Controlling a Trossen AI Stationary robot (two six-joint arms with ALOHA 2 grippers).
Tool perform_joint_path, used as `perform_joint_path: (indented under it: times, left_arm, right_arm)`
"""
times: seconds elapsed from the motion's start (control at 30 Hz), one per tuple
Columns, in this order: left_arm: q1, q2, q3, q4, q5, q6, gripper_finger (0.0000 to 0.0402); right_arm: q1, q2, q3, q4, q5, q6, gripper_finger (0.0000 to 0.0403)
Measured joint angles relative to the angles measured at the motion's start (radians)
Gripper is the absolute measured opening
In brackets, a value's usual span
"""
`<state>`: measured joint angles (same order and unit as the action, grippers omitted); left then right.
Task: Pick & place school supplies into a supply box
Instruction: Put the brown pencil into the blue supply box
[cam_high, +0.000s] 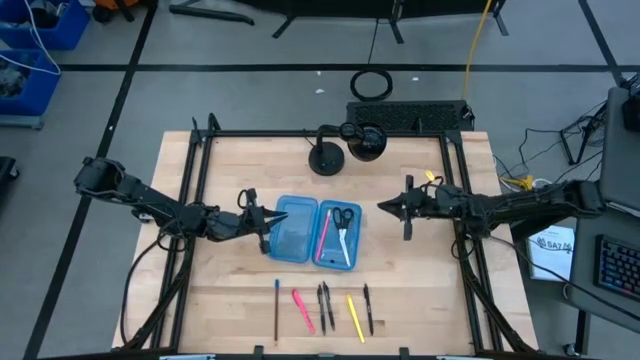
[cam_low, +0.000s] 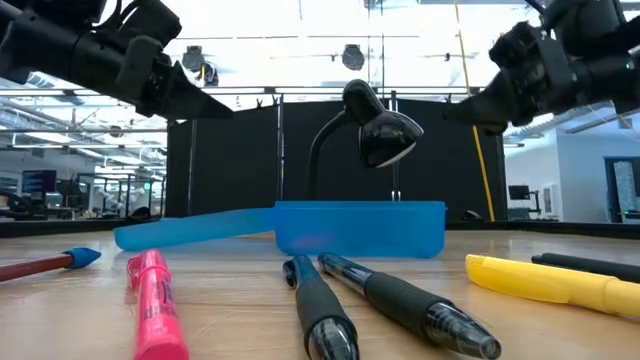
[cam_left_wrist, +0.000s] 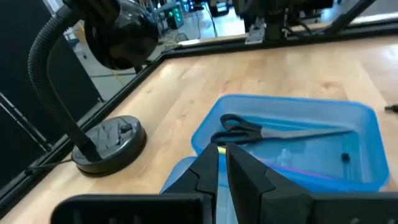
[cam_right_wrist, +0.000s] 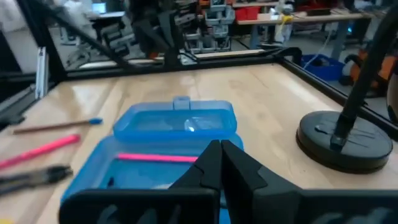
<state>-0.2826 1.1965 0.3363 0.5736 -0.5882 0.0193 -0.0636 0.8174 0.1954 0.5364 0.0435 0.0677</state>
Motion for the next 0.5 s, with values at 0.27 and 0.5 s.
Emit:
perform_joint_path:
  times: [0.27,0.5]
  left_arm:
    - [-0.006,0.0,0.0,-0.004,0.013,-0.094,0.0037]
    - [-0.024,0.0,0.0,-0.021,0.008,-0.488,0.0037]
  right_arm:
    - [-0.014,0.002,-0.177,0.368,-0.102,-0.079,0.0]
    - [-0.014,-0.006,-0.176,0.361,-0.101,-0.139,0.0]
